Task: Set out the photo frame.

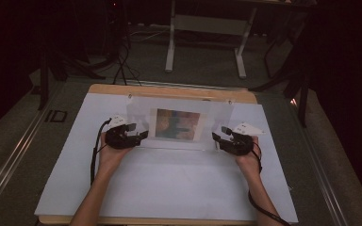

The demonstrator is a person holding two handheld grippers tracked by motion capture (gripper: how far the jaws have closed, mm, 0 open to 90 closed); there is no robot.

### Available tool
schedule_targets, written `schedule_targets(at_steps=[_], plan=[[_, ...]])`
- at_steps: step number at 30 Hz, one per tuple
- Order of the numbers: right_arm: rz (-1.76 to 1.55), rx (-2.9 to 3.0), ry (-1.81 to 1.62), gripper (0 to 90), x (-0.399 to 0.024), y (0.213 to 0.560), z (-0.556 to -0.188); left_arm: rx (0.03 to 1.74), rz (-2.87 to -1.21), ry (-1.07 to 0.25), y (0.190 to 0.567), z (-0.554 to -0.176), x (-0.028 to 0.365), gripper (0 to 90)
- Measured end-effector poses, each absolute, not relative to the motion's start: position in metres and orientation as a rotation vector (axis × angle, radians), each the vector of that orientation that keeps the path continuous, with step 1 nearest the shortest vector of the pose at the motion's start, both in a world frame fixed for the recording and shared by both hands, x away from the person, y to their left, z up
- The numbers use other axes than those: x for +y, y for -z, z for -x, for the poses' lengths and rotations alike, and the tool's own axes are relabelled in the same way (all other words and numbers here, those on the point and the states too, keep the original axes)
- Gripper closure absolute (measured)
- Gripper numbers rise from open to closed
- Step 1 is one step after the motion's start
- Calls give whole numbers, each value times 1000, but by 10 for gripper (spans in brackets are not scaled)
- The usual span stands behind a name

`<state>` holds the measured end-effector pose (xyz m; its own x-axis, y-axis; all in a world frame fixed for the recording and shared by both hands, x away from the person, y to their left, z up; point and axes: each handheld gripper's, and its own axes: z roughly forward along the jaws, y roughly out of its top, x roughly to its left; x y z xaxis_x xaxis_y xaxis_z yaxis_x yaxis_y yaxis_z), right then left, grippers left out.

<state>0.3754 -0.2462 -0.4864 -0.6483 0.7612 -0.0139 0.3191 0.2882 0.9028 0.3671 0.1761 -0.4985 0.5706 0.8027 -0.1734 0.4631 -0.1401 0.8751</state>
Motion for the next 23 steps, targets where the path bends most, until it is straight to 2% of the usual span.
schedule_targets(at_steps=[15, 23], plan=[[-977, 2181, -1315, 444, -275, 473, -377, 1046, -1777, -450, 489, -357, 198, 346], [-1008, 2207, -1306, 444, -300, 470, -377, 1005, -1805, -418, 485, -351, 215, 387]])
